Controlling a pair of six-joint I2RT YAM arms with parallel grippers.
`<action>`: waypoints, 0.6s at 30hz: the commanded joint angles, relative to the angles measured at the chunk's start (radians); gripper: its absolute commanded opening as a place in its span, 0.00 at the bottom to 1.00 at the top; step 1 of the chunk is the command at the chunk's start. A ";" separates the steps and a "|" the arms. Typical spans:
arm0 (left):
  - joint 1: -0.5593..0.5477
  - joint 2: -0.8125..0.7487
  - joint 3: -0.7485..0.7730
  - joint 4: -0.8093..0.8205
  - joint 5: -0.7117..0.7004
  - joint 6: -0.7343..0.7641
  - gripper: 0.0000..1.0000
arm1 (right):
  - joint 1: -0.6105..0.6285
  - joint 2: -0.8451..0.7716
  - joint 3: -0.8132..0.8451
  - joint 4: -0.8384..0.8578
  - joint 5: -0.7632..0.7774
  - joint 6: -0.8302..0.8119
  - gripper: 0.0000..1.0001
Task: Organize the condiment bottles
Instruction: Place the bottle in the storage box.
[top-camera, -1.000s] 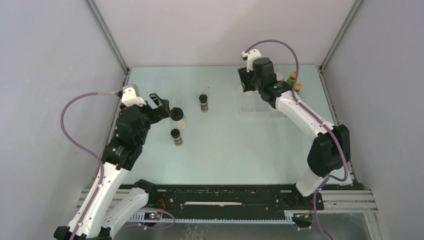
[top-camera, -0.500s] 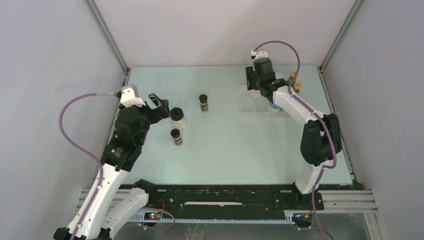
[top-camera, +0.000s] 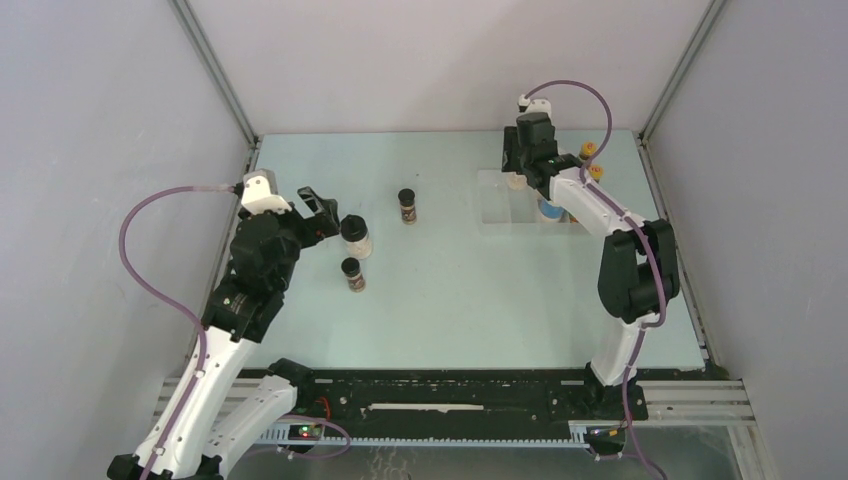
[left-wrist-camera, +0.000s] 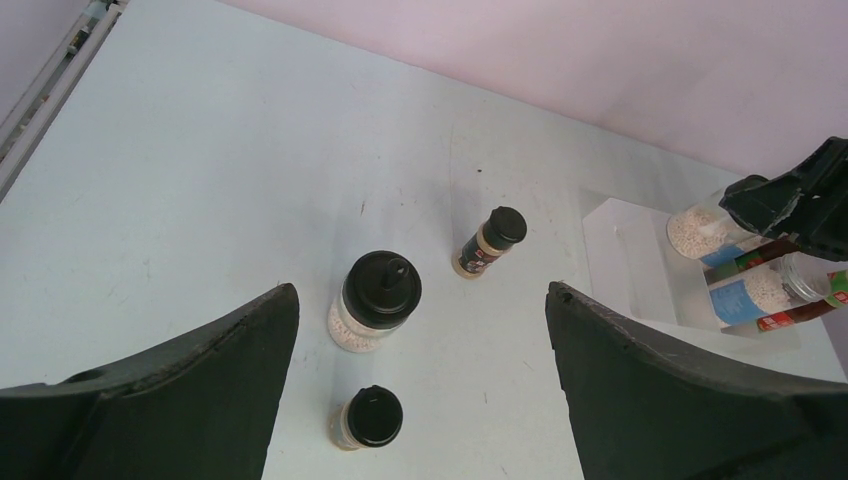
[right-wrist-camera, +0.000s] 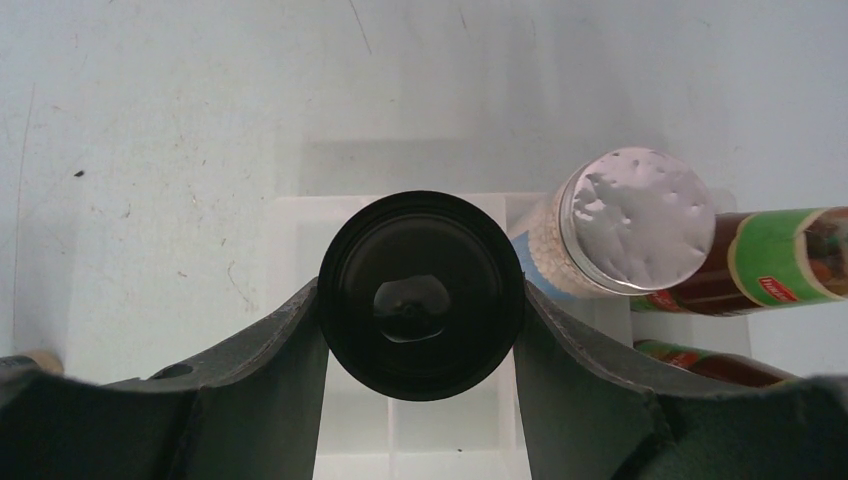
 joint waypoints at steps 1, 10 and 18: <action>0.006 0.003 -0.025 0.008 0.004 0.010 0.98 | -0.011 0.014 0.069 0.091 0.002 0.033 0.00; 0.006 0.026 -0.021 0.019 0.006 0.010 0.98 | -0.034 0.059 0.094 0.101 -0.008 0.029 0.00; 0.006 0.055 -0.009 0.024 0.006 0.013 0.98 | -0.050 0.091 0.123 0.097 -0.019 0.026 0.00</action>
